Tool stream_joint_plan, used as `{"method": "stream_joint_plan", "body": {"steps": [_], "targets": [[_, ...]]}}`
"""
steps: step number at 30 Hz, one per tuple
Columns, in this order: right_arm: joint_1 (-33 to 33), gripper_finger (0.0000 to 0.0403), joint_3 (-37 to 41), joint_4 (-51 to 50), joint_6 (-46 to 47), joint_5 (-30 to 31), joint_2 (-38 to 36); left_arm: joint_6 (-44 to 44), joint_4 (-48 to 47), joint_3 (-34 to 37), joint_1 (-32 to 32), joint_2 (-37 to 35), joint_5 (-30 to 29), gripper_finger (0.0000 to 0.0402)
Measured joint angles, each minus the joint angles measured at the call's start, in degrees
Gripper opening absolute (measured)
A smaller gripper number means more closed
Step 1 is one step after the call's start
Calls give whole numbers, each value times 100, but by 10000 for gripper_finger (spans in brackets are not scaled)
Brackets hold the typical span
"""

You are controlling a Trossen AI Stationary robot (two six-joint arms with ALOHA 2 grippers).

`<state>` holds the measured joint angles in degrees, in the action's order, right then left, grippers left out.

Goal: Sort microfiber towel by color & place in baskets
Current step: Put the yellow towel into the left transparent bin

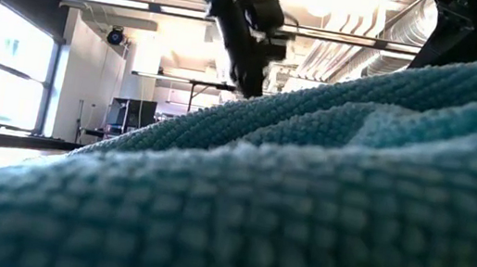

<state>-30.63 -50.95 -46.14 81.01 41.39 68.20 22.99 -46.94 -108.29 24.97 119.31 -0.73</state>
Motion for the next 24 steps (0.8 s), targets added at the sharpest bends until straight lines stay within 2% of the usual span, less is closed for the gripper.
{"method": "stream_joint_plan", "body": {"steps": [8, 12, 17, 24], "targets": [[0, 0, 1, -41, -46, 0, 0, 99, 39, 0, -4, -695, 42, 94], [0, 0, 1, -64, -46, 0, 0, 313, -464, 0, -31, -700, 61, 81], [0, 0, 1, -64, -48, 0, 0, 279, -1136, 4, -35, -394, 185, 60], [0, 0, 1, -75, -20, 4, 0, 279, -1052, 4, 13, 429, 188, 50]]}}
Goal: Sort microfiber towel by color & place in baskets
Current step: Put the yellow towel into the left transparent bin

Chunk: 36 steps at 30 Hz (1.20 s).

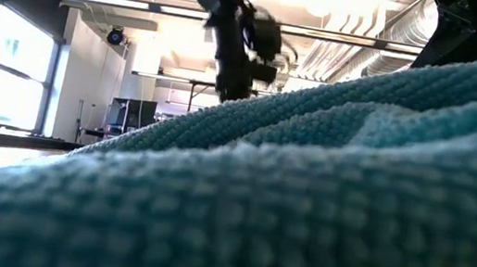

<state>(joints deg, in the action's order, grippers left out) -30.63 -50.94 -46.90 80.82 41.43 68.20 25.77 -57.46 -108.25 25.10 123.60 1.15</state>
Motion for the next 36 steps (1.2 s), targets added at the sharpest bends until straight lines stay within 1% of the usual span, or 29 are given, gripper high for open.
{"method": "stream_joint_plan", "body": {"steps": [6, 10, 13, 19, 25, 28, 31, 35, 36], "targets": [[0, 0, 0, -34, 17, -1, 0, -94, 58, -16, -3, 569, -3, 50], [0, 0, 0, -26, 20, -2, 0, -111, 35, -17, -34, 615, 0, 50], [0, 0, 0, -26, 33, -2, 0, -60, 25, -5, -45, 492, -81, 50], [0, 0, 0, -52, 33, -2, 0, -4, -29, 9, -44, -78, -398, 50], [0, 0, 0, -48, 37, -2, -1, 39, -17, 9, -44, -681, -397, 50], [0, 0, 0, -48, 37, -1, 0, 186, 64, 9, -68, -885, -311, 50], [0, 0, 0, -49, 37, 11, 0, 280, 427, 9, -123, -947, -191, 50], [25, 0, 0, -45, 181, 52, 0, 270, 1022, -2, -164, -815, 634, 50], [37, 0, 0, -39, 206, 53, 0, 238, 1105, -2, -169, -742, 737, 50]]}}
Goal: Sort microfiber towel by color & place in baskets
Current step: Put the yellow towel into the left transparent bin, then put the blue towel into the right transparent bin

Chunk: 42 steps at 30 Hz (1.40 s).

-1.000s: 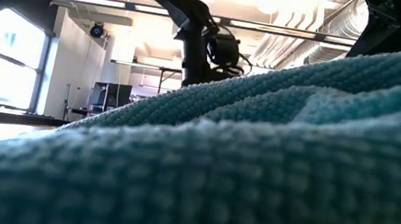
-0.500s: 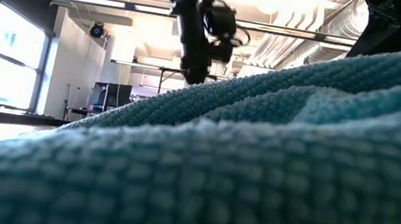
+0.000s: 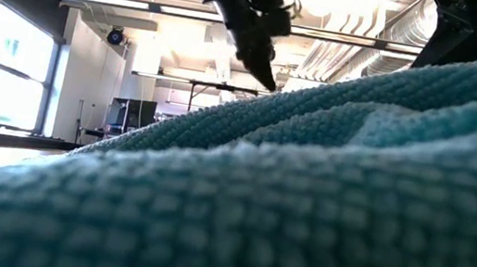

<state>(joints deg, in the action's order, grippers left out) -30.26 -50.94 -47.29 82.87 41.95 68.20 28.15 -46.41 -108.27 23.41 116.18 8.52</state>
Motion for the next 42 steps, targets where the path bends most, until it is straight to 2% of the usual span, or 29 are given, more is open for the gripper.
{"method": "stream_joint_plan", "body": {"steps": [8, 14, 21, 26, 34, 39, 42], "targets": [[66, 0, 0, 32, 126, -15, -2, -42, 429, 0, -66, 628, -66, 50], [66, 0, 0, 81, 125, -14, -2, -196, 310, 2, -38, 1226, -101, 50], [66, 0, 0, 76, 113, -15, -2, -355, 66, 0, -19, 1445, -93, 50], [66, 0, 0, 3, 111, -15, -2, -505, 6, 2, -25, 1220, -122, 50], [66, 0, 0, -156, 67, -46, -2, -889, 6, 2, -46, 356, -145, 50], [66, 0, 0, -368, 43, -49, -2, -1621, -114, 2, -102, -222, -154, 50], [66, 0, 0, -507, 42, -87, -2, -2196, -427, 2, -197, -543, 243, 50]]}}
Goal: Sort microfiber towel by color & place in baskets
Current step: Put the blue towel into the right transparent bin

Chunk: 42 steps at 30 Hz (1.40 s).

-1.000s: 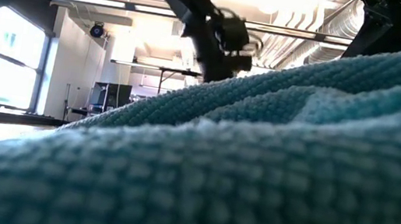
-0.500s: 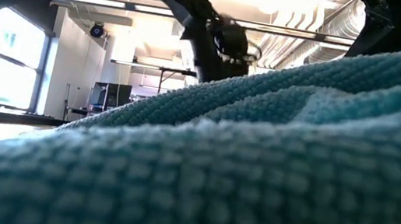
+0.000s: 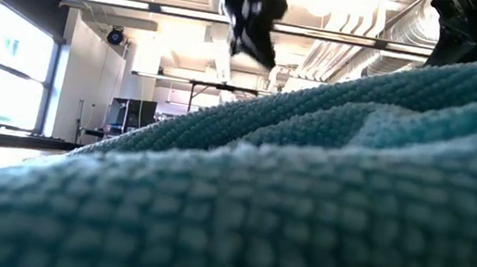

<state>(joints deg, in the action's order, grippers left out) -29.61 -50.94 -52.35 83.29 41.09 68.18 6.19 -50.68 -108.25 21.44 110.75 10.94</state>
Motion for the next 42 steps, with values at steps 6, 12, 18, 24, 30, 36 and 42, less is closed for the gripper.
{"method": "stream_joint_plan", "body": {"steps": [6, 12, 18, 24, 30, 36, 42], "targets": [[4, 0, 0, -250, -279, -284, 0, -704, -234, 60, -549, -529, 417, 50], [7, 0, 0, -278, -885, -254, 2, -1087, 897, 1072, -1666, -950, 603, 50], [4, 0, 0, -241, -1011, -254, 2, -2276, 3133, 2884, -2426, -1536, -64, 50], [5, 0, 0, -204, -1028, -256, 2, -2867, 4498, 4449, -2993, -2397, -1028, 50], [4, 0, -19, 42, -1026, -701, 2, -2920, 4758, 5500, -3291, -3418, -1776, 50], [-4, 0, -761, -367, -977, -991, 338, -2909, 4961, 6453, -3314, -4445, -1926, 50], [89, 0, -2229, -1851, -803, -1673, 1441, -2915, 5068, 7266, -3312, -5479, -1921, 50]]}}
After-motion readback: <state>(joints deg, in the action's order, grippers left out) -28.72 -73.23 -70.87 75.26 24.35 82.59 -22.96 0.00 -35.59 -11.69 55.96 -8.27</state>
